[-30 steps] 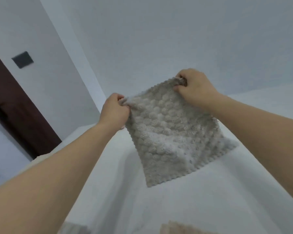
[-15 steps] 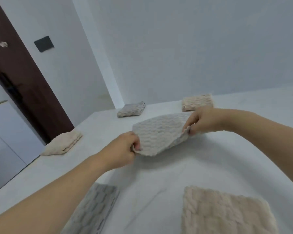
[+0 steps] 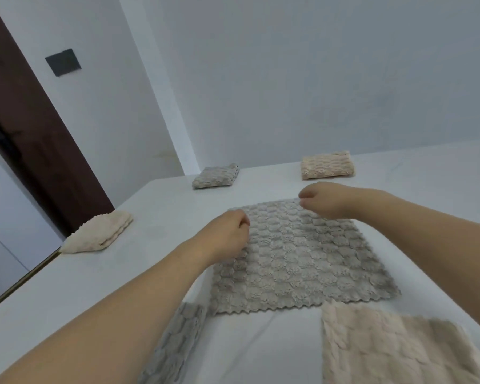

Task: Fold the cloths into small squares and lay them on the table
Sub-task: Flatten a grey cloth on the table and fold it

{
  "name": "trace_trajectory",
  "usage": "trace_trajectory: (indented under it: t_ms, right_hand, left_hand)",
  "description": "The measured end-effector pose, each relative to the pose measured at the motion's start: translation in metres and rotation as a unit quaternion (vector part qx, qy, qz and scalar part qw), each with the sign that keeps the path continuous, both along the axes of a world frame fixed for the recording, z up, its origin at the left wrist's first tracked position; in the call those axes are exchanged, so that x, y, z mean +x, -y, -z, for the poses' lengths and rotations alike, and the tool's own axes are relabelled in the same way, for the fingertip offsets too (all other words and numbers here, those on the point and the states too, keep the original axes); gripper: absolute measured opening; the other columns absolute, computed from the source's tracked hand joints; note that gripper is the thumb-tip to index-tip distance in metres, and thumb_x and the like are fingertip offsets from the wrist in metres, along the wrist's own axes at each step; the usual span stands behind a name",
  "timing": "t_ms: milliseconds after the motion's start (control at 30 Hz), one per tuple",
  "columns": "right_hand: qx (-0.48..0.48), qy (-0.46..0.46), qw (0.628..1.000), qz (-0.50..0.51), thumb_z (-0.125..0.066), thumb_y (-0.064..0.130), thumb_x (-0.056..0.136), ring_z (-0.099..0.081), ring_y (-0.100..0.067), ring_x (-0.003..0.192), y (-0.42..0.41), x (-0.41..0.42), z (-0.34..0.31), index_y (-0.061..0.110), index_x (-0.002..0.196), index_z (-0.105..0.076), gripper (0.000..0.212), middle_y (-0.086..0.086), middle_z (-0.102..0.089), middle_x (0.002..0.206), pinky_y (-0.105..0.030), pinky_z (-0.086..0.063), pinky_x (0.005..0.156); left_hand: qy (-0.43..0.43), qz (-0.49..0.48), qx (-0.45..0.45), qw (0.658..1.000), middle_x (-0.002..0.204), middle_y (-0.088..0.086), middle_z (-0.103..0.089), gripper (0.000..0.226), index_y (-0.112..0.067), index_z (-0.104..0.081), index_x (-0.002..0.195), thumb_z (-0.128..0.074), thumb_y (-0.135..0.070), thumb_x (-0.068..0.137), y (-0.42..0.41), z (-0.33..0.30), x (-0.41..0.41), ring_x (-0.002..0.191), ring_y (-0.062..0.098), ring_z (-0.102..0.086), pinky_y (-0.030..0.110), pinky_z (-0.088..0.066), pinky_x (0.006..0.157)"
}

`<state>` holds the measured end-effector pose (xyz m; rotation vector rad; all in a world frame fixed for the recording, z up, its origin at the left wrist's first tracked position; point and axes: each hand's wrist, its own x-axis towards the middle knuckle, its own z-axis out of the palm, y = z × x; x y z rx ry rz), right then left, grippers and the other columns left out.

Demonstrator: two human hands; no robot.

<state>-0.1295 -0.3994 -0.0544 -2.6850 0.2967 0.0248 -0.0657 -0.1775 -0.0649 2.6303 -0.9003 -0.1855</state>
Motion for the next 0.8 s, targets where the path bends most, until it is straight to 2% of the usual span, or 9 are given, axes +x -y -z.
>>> trace_trajectory:
  t_ms: [67,133,200,300,367,533,800]
  right_hand:
    - [-0.002,-0.001,1.0,0.002,-0.032,0.035,0.104,-0.029,-0.021,0.142,-0.004,0.021,0.017,0.015,0.15,-0.031,0.05,-0.003,-0.029,0.156,-0.035,-0.023,0.114]
    - [-0.005,-0.012,1.0,0.004,-0.026,0.039,0.104,-0.022,-0.022,0.145,-0.006,0.037,0.037,0.015,0.152,-0.023,0.053,-0.002,-0.021,0.16,-0.036,-0.019,0.116]
    - [-0.057,-0.023,0.998,-0.008,-0.02,0.043,0.104,-0.014,-0.022,0.147,-0.005,0.051,0.06,0.014,0.153,-0.017,0.057,-0.004,-0.013,0.161,-0.04,-0.012,0.119]
    - [-0.124,-0.023,0.992,-0.016,-0.014,0.043,0.103,-0.004,-0.019,0.149,0.007,0.069,0.078,0.019,0.155,-0.01,0.057,0.0,-0.004,0.163,-0.042,-0.002,0.12]
    - [-0.134,-0.023,0.991,-0.022,-0.014,0.042,0.104,-0.004,-0.019,0.149,0.014,0.08,0.075,0.019,0.155,-0.01,0.056,-0.001,-0.003,0.163,-0.042,-0.002,0.119]
    - [-0.138,-0.013,0.99,-0.02,-0.014,0.042,0.104,-0.004,-0.019,0.149,0.02,0.106,0.075,0.018,0.155,-0.01,0.056,0.0,-0.004,0.163,-0.042,-0.001,0.119]
    - [-0.159,-0.03,0.987,-0.018,-0.01,0.044,0.103,0.001,-0.015,0.149,0.029,0.108,0.084,0.021,0.155,-0.003,0.057,0.003,0.002,0.162,-0.039,0.002,0.12]
  left_hand:
    - [0.011,-0.004,-0.04,0.999,0.133,0.005,-0.054,0.034,-0.012,-0.051,0.129,-0.032,-0.024,0.104,0.018,0.015,0.014,0.117,0.021,-0.053,0.03,-0.04,0.094]
    - [0.01,0.005,-0.044,0.999,0.149,0.006,-0.042,0.044,-0.01,-0.041,0.143,-0.029,-0.03,0.105,0.036,0.035,0.03,0.137,0.022,-0.037,0.031,-0.028,0.11]
    - [0.035,0.016,0.022,0.999,0.158,0.004,-0.029,0.052,-0.016,-0.03,0.15,-0.023,-0.039,0.104,0.05,0.057,0.046,0.147,0.025,-0.021,0.041,-0.015,0.119]
    - [0.047,-0.007,0.101,0.994,0.164,-0.004,-0.005,0.058,-0.026,-0.01,0.157,-0.015,-0.047,0.102,0.06,0.074,0.069,0.151,0.02,-0.001,0.047,0.002,0.121]
    - [0.043,-0.009,0.101,0.994,0.165,-0.003,-0.003,0.059,-0.026,-0.008,0.157,-0.015,-0.046,0.103,0.068,0.073,0.082,0.151,0.021,0.001,0.048,0.004,0.12]
    - [0.083,0.008,0.051,0.995,0.164,0.0,-0.013,0.055,-0.019,-0.018,0.156,-0.016,-0.038,0.104,0.1,0.068,0.108,0.15,0.024,-0.007,0.047,-0.002,0.121]
    - [0.074,0.03,0.092,0.993,0.164,-0.004,-0.003,0.058,-0.023,-0.007,0.157,-0.012,-0.043,0.103,0.095,0.078,0.12,0.151,0.018,-0.001,0.041,0.001,0.122]
